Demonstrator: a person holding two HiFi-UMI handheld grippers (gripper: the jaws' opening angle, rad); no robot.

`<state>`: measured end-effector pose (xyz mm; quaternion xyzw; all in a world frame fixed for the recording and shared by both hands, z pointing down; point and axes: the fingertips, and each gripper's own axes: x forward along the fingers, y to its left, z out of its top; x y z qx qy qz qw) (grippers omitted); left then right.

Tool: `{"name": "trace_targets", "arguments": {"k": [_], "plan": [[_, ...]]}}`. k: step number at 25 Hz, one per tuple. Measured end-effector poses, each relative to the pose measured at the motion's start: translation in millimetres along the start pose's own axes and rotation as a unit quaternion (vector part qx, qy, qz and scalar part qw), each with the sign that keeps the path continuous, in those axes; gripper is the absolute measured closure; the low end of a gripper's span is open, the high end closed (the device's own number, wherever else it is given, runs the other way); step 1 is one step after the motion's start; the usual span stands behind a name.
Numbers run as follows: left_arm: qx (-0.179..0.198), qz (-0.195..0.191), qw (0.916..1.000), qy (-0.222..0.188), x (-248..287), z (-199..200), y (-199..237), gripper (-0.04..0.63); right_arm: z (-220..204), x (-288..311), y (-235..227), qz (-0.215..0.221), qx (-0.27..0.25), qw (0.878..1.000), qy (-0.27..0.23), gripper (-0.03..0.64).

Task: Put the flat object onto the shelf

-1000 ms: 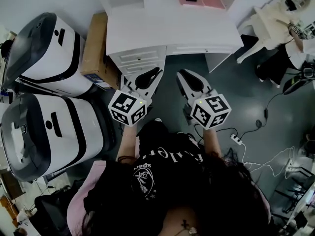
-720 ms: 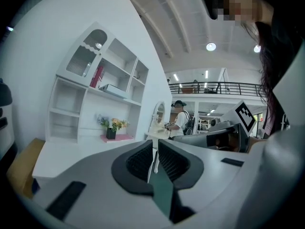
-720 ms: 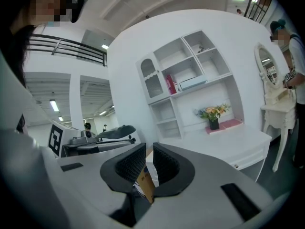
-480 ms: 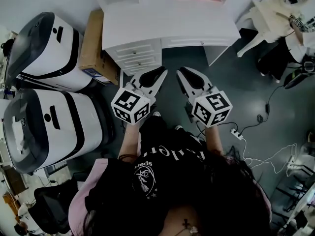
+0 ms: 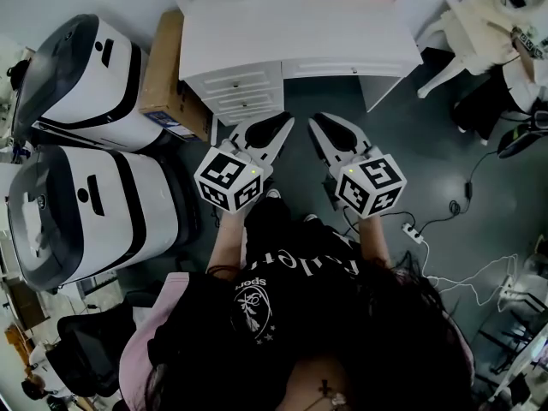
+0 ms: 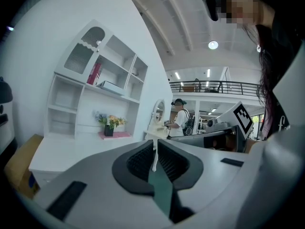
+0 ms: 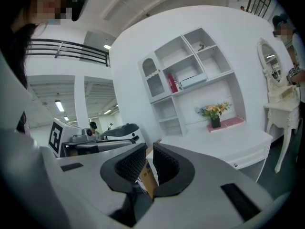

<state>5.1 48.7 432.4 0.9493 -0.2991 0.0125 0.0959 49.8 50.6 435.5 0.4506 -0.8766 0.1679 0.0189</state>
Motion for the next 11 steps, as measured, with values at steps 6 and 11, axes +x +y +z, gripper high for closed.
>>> {"name": "trace_targets", "arguments": {"k": [6,11], "plan": [[0.004,0.0,1.0,-0.002,0.0,3.4,2.2,0.557,3.1,3.0,-1.5,0.0,0.0,1.0,-0.004,0.541],[0.004,-0.001,1.0,0.001,-2.3,3.4,8.0,0.557,3.5,9.6,0.5,0.001,0.002,1.0,-0.004,0.541]]}}
